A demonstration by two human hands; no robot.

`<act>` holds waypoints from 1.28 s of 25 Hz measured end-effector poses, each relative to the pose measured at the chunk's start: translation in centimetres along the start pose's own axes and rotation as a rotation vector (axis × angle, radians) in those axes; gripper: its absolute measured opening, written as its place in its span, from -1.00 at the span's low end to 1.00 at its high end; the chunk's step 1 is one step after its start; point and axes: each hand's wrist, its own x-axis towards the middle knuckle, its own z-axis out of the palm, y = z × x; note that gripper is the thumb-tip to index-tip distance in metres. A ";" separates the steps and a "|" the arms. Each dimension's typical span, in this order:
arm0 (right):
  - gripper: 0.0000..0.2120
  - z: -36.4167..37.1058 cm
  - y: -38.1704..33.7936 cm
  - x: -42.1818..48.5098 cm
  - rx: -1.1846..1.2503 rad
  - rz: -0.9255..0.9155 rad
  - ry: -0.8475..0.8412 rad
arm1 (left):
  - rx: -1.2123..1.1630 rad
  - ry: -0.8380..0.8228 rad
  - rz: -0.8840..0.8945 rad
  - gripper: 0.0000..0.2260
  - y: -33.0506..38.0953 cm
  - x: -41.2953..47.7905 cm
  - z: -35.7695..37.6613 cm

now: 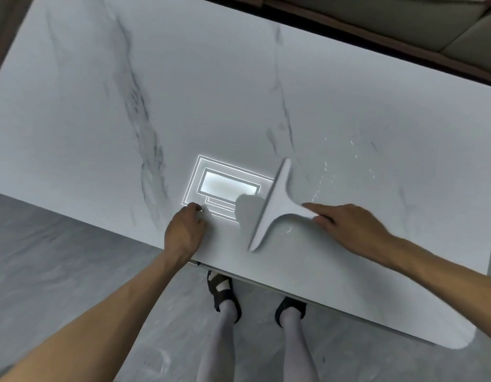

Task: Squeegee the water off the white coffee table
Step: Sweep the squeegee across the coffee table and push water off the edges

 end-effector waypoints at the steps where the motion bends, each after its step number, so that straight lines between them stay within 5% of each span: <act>1: -0.63 1.5 -2.4 0.9 0.007 -0.082 -0.024 | -0.023 0.026 -0.032 -0.68 -0.5 -0.3 -0.2; 5: -0.62 8.0 -10.2 2.6 0.001 -0.361 -0.157 | -0.014 0.065 -0.100 -0.60 -1.9 -1.4 -0.7; 8: -0.62 10.2 -10.1 1.7 -0.058 -0.403 -0.196 | 0.063 0.043 0.017 -0.59 -1.8 -2.5 0.1; 16: -0.62 5.2 5.8 -4.2 -0.155 -0.162 -0.189 | 0.216 -0.159 0.235 -0.40 3.6 -4.7 4.9; 23: -0.62 0.9 12.8 -8.4 -0.220 0.036 -0.111 | 0.307 -0.342 0.093 -0.40 6.2 -4.3 6.5; 32: -0.61 9.1 3.1 -4.7 -0.170 -0.346 -0.235 | 0.127 -0.185 0.013 -0.44 6.5 -4.3 7.1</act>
